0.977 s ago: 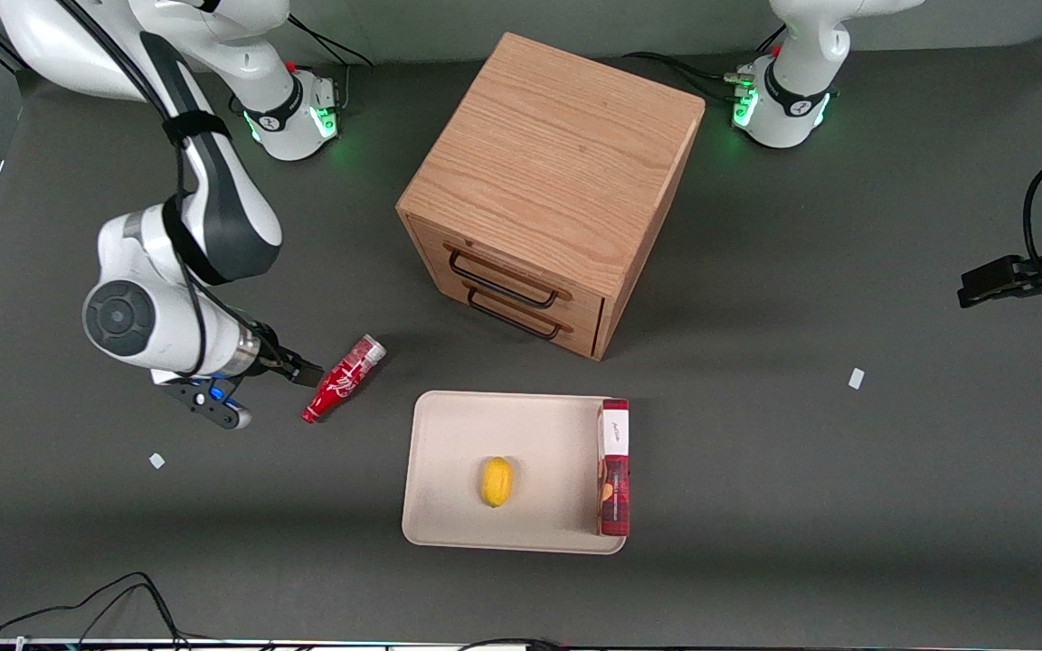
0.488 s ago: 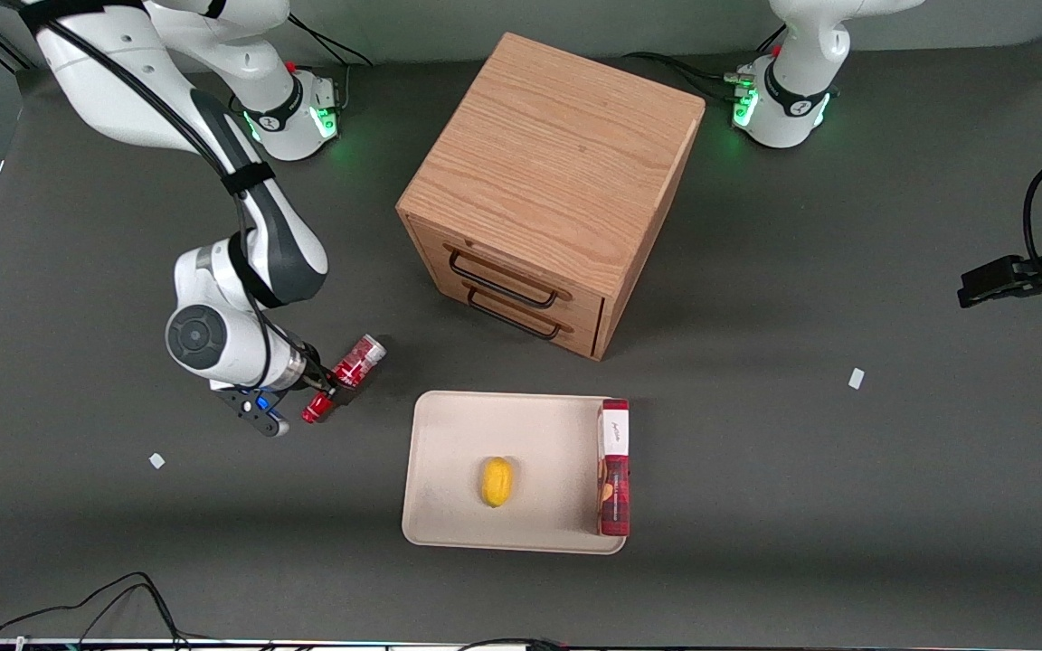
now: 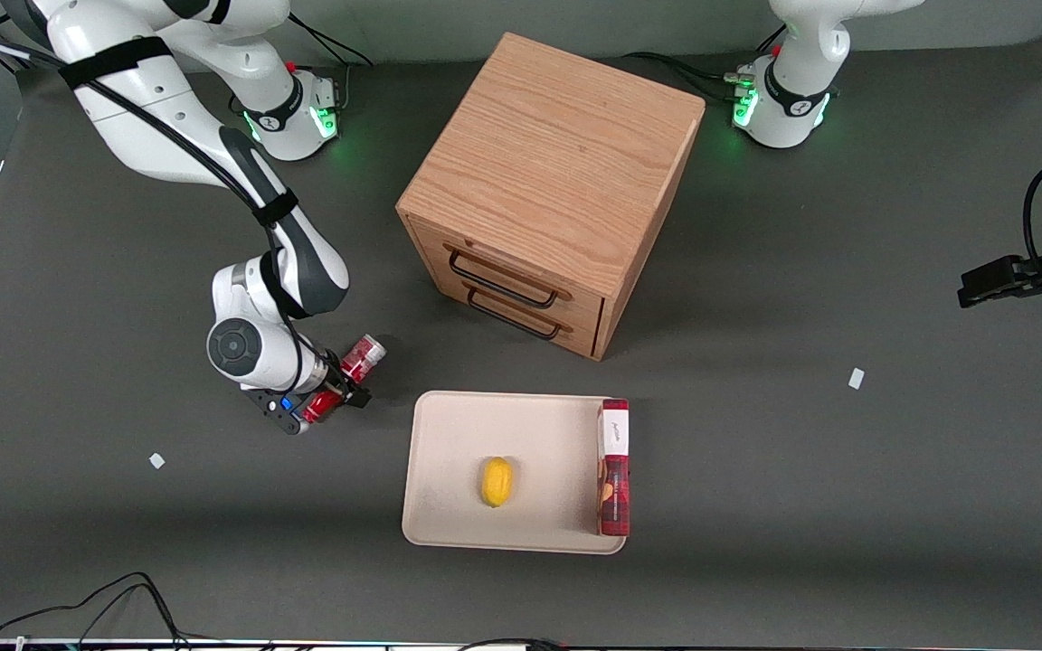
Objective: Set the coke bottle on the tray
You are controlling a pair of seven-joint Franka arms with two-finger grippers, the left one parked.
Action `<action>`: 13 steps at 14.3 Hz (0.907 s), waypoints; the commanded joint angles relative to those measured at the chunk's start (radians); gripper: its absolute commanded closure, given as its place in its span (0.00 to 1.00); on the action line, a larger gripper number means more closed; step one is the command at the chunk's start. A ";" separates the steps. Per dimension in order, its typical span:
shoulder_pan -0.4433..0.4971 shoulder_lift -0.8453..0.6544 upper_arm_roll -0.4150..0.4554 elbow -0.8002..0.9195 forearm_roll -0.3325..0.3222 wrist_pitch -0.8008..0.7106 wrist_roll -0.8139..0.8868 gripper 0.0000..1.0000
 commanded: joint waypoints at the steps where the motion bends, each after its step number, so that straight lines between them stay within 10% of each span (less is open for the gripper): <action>1: 0.004 -0.009 0.002 -0.028 -0.002 0.040 0.026 0.00; 13: 0.004 -0.061 0.011 -0.033 -0.004 0.015 0.011 0.98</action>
